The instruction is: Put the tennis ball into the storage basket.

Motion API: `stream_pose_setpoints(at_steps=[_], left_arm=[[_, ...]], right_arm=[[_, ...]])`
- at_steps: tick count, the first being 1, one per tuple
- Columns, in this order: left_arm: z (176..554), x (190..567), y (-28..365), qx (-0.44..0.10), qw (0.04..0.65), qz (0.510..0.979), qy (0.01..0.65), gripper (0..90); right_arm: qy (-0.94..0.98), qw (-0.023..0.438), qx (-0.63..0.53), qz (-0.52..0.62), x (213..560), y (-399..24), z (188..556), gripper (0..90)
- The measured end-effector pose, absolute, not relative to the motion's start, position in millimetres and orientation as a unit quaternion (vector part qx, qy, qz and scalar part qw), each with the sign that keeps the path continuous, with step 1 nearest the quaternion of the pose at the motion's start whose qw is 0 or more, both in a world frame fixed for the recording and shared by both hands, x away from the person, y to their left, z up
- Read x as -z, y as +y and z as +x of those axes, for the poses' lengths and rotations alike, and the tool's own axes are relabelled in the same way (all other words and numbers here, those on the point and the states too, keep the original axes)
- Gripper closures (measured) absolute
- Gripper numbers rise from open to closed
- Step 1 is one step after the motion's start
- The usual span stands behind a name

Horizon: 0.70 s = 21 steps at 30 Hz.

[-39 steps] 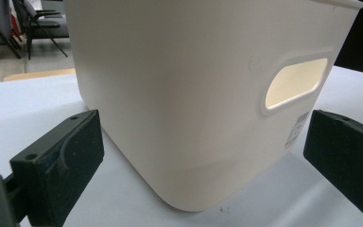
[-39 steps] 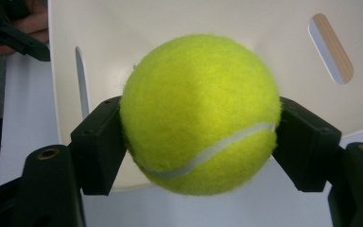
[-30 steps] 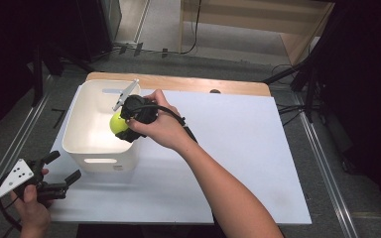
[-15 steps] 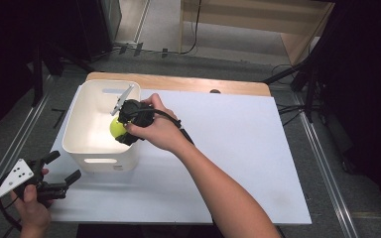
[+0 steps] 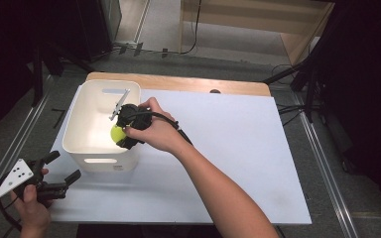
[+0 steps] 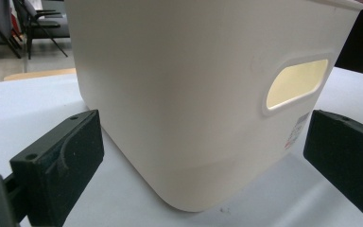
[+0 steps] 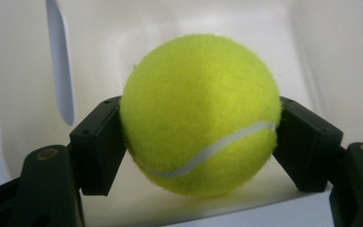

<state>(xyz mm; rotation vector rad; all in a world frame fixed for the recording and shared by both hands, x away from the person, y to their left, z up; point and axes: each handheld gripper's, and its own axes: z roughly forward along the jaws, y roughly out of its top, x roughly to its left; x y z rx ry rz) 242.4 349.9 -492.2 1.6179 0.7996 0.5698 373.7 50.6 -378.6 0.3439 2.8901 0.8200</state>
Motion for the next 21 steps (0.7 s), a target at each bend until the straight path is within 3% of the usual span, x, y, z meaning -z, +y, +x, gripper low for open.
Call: stream_pose_setpoints(at_steps=[13, 21], left_arm=[[243, 492, 350, -0.245, 0.582, 0.696, 0.343, 0.0], [242, 492, 350, -0.246, 0.58, 0.698, 0.34, 0.0]], right_arm=[[0.94, 0.072, -0.306, 0.132, 364, 31, 368, 12.1], [0.929, 0.085, -0.331, 0.141, 357, 13, 362, 9.8]])
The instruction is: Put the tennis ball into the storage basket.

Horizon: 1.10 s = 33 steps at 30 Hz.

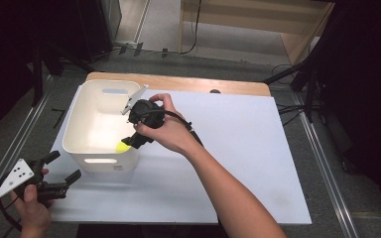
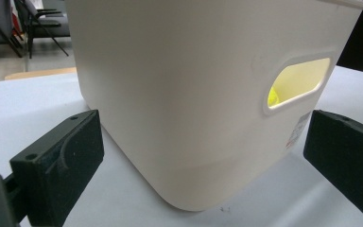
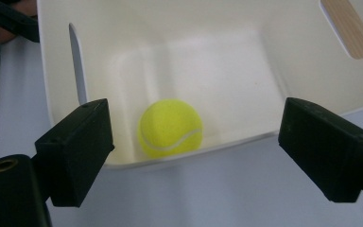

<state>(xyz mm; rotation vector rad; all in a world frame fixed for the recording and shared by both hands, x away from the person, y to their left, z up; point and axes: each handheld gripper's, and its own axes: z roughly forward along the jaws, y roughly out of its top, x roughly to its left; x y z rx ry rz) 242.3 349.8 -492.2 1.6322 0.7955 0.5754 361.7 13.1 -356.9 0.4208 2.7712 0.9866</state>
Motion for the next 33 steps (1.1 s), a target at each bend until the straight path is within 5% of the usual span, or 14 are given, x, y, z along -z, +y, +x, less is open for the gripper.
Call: stream_pose_setpoints(at_steps=[9, 33], left_arm=[[242, 492, 349, -0.248, 0.577, 0.7, 0.341, 0.0], [242, 492, 349, -0.248, 0.577, 0.7, 0.341, 0.0]], right_arm=[[0.919, 0.094, -0.346, 0.162, 357, -16, 358, 2.1], [0.887, 0.11, -0.38, 0.238, 386, -101, 343, 0.0]])
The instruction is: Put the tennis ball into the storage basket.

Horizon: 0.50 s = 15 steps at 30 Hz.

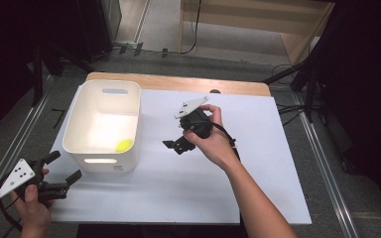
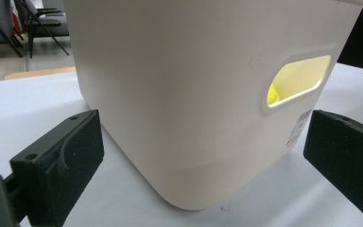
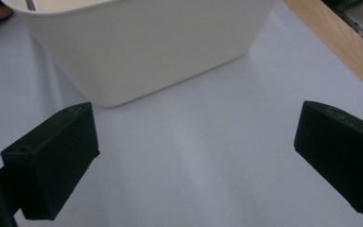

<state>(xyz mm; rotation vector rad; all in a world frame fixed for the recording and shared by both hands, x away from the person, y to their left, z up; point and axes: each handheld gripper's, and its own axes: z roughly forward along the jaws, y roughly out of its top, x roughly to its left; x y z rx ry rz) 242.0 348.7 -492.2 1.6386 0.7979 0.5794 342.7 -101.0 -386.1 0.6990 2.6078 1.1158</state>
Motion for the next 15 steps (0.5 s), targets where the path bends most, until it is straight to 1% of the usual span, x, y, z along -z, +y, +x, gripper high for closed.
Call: stream_pose_setpoints(at_steps=[15], left_arm=[[242, 492, 348, -0.248, 0.576, 0.7, 0.342, 0.0]], right_arm=[[0.859, 0.117, -0.403, 0.294, 412, -155, 327, 0.0]])
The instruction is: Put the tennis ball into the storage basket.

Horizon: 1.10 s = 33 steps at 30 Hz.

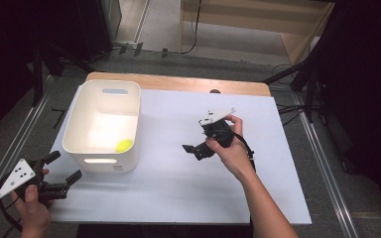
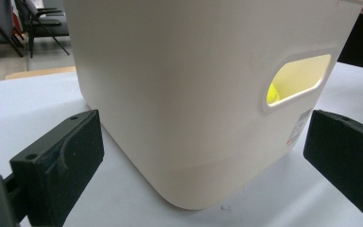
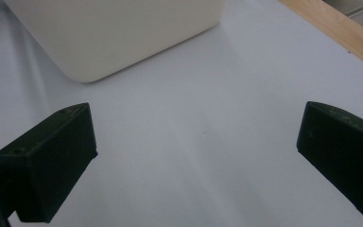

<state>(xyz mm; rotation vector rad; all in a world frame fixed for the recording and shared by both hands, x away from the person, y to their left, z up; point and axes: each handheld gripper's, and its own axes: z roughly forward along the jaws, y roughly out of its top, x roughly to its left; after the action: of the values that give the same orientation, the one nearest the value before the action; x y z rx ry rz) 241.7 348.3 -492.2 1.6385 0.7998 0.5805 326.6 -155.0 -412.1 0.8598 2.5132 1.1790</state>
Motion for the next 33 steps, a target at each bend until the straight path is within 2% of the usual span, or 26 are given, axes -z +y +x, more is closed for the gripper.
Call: stream_pose_setpoints(at_steps=[33], left_arm=[[241, 492, 348, -0.251, 0.573, 0.701, 0.343, 0.0]], right_arm=[[0.769, 0.173, -0.477, 0.389, 471, -264, 271, 0.0]])
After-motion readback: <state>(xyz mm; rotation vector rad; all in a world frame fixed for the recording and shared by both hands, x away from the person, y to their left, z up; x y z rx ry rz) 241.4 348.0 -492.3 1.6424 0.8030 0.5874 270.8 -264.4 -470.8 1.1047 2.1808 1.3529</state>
